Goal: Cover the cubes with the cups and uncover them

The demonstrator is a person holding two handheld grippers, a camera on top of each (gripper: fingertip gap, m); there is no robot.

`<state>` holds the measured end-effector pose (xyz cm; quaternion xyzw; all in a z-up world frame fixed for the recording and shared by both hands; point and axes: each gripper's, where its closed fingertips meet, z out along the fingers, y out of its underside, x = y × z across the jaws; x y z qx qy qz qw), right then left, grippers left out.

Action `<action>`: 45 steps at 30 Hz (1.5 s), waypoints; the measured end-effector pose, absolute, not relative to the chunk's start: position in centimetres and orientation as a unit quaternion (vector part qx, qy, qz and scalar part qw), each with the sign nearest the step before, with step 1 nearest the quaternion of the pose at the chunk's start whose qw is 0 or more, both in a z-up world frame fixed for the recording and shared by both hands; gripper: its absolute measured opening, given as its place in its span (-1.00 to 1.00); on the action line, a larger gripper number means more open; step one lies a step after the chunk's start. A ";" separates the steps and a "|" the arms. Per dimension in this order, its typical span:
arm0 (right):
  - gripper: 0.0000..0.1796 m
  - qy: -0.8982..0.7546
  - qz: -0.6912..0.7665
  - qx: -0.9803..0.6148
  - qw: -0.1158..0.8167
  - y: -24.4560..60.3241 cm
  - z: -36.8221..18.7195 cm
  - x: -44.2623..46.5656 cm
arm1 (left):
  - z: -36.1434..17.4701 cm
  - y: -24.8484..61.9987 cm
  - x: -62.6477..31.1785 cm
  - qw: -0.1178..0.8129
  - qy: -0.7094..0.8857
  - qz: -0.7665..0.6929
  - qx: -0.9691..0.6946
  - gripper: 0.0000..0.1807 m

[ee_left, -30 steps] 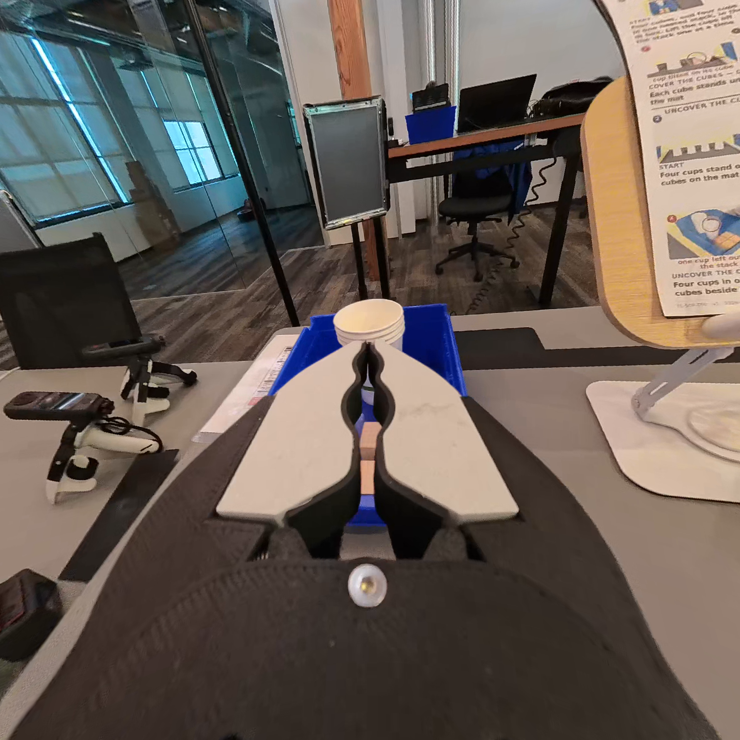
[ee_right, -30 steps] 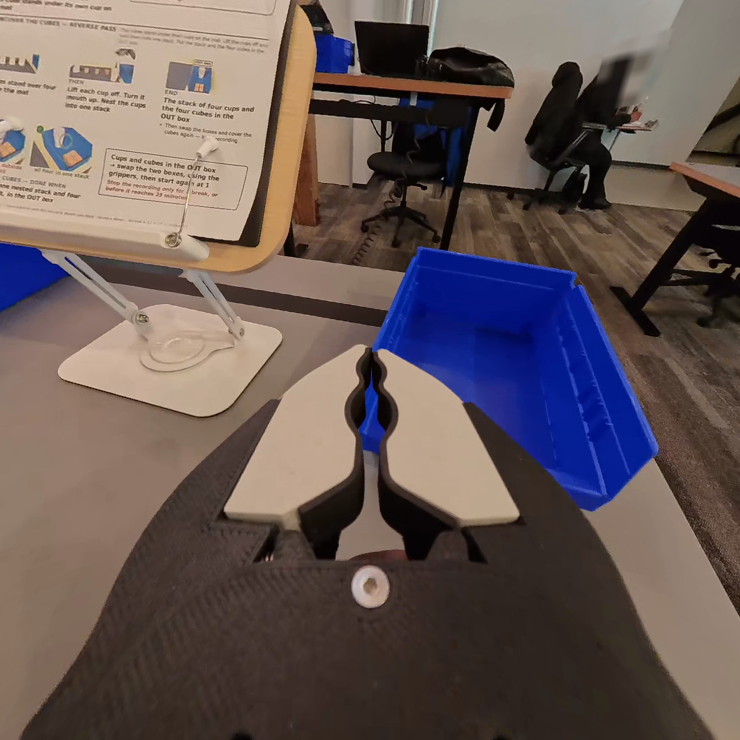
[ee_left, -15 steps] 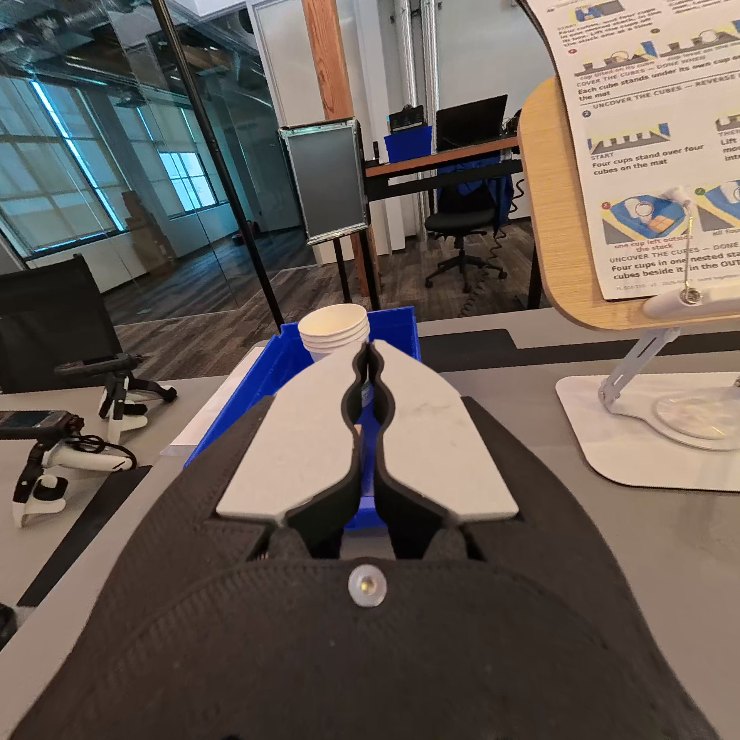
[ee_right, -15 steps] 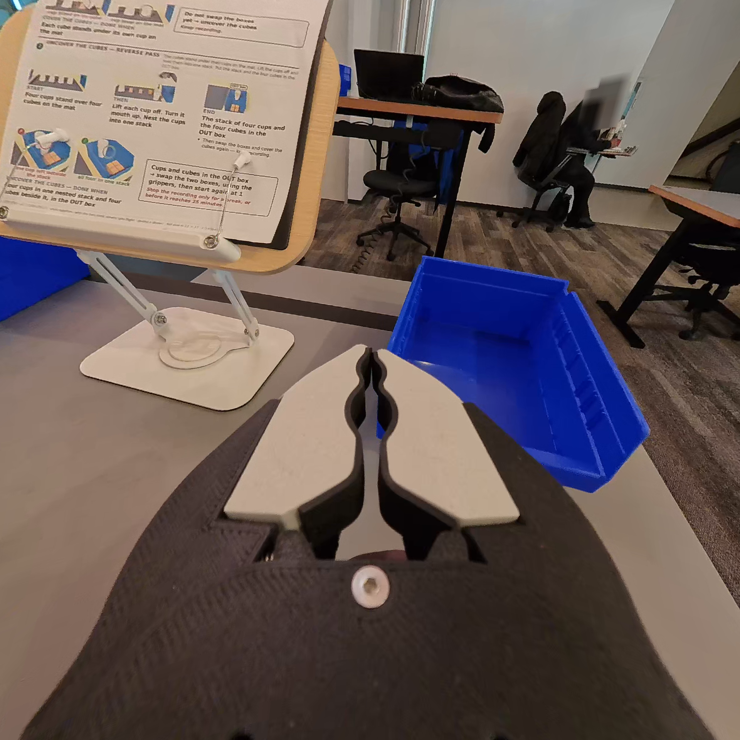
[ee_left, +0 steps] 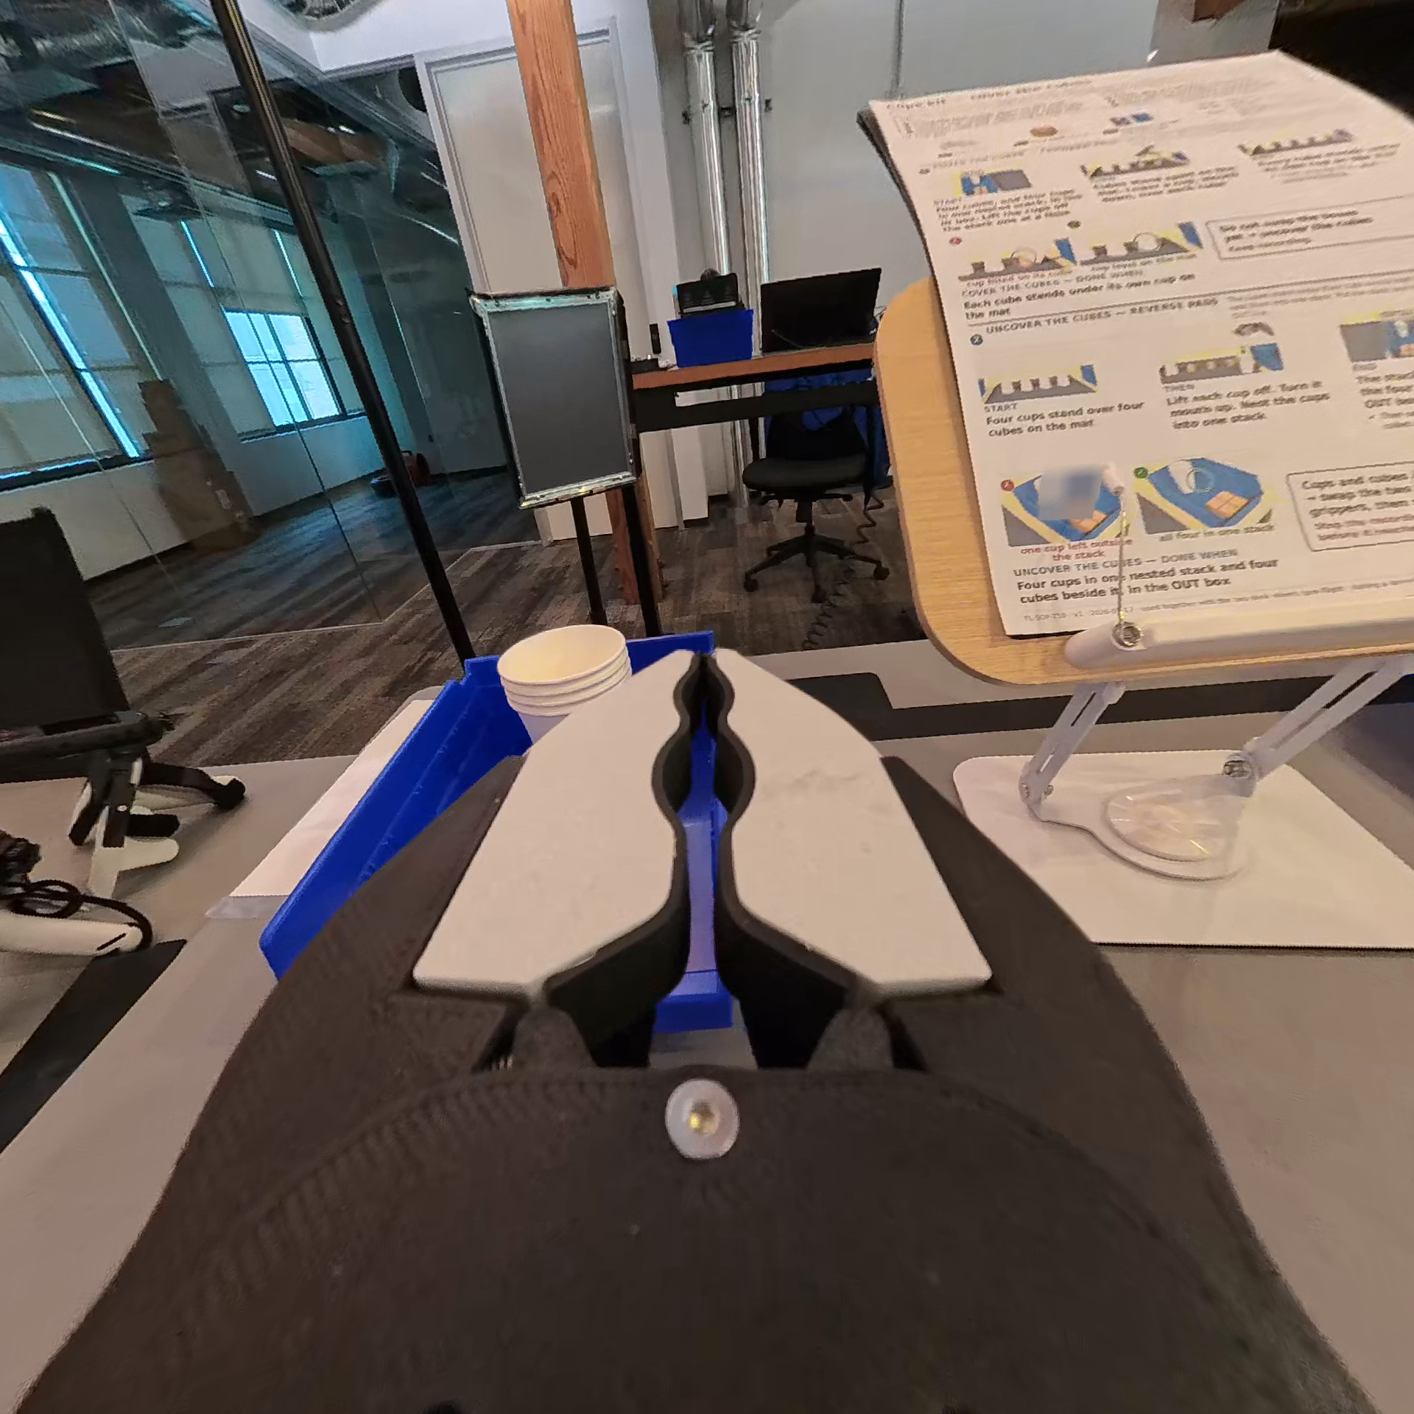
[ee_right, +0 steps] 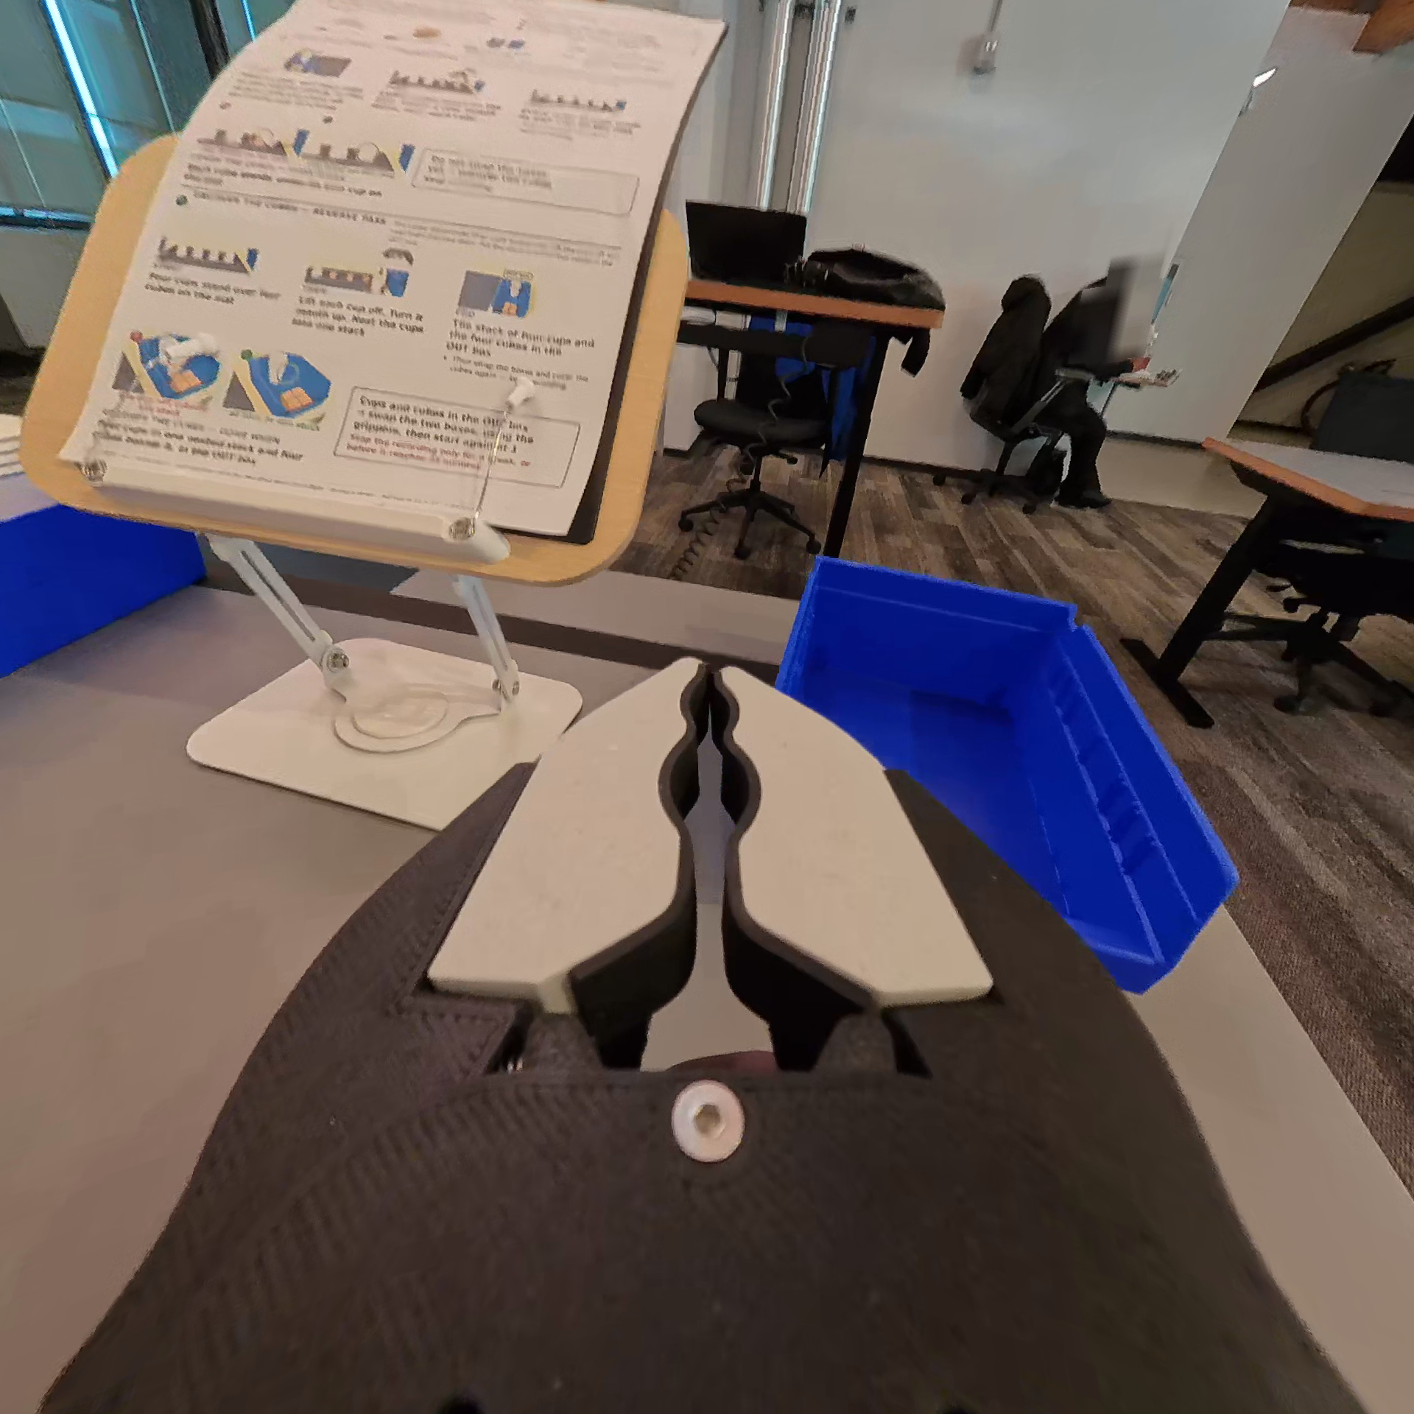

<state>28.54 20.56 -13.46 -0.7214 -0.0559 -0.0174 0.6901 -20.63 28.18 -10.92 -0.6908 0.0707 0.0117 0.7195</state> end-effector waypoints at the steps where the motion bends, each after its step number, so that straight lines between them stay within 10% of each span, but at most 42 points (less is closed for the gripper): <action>1: -1.00 -0.054 -0.021 -0.712 0.700 20.5 -13.0 28.4 | -10.7 27.9 -20.5 0.722 0.070 0.007 -0.688 -1.00; 9: -1.00 -0.064 -0.007 -0.687 0.724 20.7 -11.8 26.7 | -10.0 26.3 -18.1 0.727 0.091 -0.010 -0.680 -1.00; 12: -0.45 -0.083 0.011 -0.700 0.709 21.0 -12.1 25.3 | -10.3 26.0 -16.6 0.723 0.107 -0.025 -0.682 -1.00; 14: -0.02 -0.112 0.029 -0.717 0.688 21.3 -12.6 23.5 | -10.7 26.2 -15.2 0.715 0.114 -0.027 -0.689 -0.59; 17: 0.10 -0.194 0.057 -0.699 0.686 20.0 -11.6 18.6 | -11.6 26.5 -12.2 0.698 0.153 0.013 -0.699 -0.25; 31: 0.49 -0.405 0.082 -0.606 0.679 14.0 -7.9 2.3 | -15.4 28.1 -5.1 0.640 0.271 0.109 -0.711 0.07; 45: -0.24 -0.838 -0.038 -0.359 0.409 1.6 -19.7 -5.5 | -17.5 28.3 -2.4 0.579 0.376 0.121 -0.713 -0.01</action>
